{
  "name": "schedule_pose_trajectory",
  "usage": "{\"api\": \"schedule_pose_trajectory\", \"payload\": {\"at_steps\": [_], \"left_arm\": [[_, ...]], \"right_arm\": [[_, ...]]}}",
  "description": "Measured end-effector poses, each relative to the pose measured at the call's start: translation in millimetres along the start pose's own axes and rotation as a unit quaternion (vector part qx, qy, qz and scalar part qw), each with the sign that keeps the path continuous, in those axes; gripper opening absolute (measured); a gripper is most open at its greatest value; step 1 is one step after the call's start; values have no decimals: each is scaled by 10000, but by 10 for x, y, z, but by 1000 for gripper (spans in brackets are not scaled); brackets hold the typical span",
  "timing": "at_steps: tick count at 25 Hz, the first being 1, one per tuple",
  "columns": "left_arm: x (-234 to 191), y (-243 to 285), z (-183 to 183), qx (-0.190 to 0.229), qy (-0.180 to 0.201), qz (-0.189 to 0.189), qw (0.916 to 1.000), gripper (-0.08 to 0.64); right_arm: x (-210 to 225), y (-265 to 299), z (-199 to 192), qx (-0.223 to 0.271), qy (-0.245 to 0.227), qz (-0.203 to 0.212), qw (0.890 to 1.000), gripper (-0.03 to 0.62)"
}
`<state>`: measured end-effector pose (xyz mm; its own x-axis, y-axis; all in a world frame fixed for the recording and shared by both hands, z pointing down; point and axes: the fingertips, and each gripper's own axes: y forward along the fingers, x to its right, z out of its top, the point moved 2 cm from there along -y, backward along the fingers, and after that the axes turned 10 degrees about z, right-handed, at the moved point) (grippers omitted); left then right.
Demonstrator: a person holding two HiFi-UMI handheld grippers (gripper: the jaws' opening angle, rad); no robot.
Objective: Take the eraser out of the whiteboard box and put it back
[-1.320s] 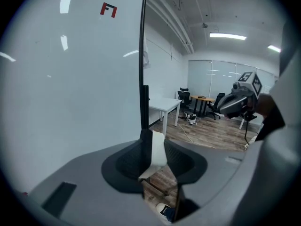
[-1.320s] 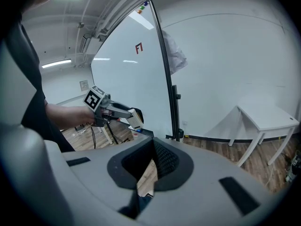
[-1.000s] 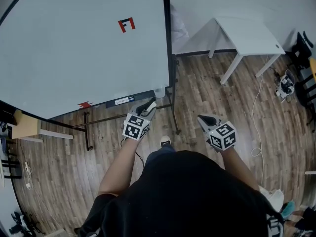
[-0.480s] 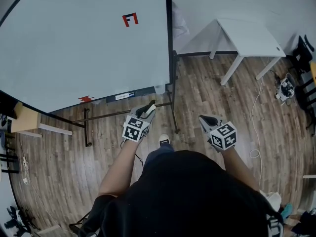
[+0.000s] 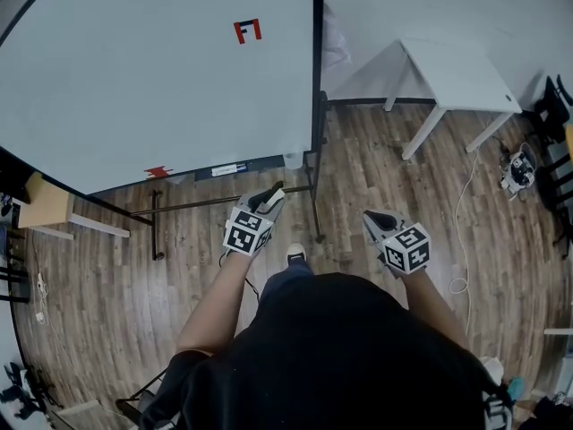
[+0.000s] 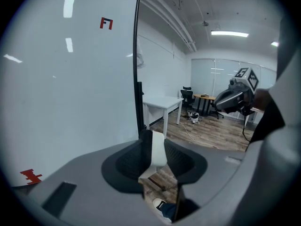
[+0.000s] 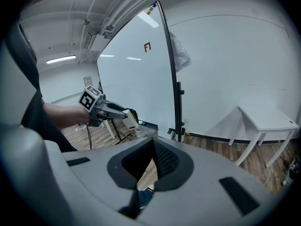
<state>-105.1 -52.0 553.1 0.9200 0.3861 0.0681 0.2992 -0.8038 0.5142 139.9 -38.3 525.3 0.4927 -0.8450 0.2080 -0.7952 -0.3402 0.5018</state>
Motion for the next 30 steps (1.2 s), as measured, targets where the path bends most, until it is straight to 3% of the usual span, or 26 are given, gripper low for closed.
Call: {"api": "schedule_pose_trajectory", "payload": {"at_steps": [12, 30], "left_arm": [[-53, 128, 37, -50, -18, -41, 10000, 152], [-239, 605, 380, 14, 35, -281, 9996, 152]], "right_arm": [[101, 31, 54, 27, 27, -14, 10000, -5], [417, 293, 136, 14, 256, -63, 9997, -5]]}}
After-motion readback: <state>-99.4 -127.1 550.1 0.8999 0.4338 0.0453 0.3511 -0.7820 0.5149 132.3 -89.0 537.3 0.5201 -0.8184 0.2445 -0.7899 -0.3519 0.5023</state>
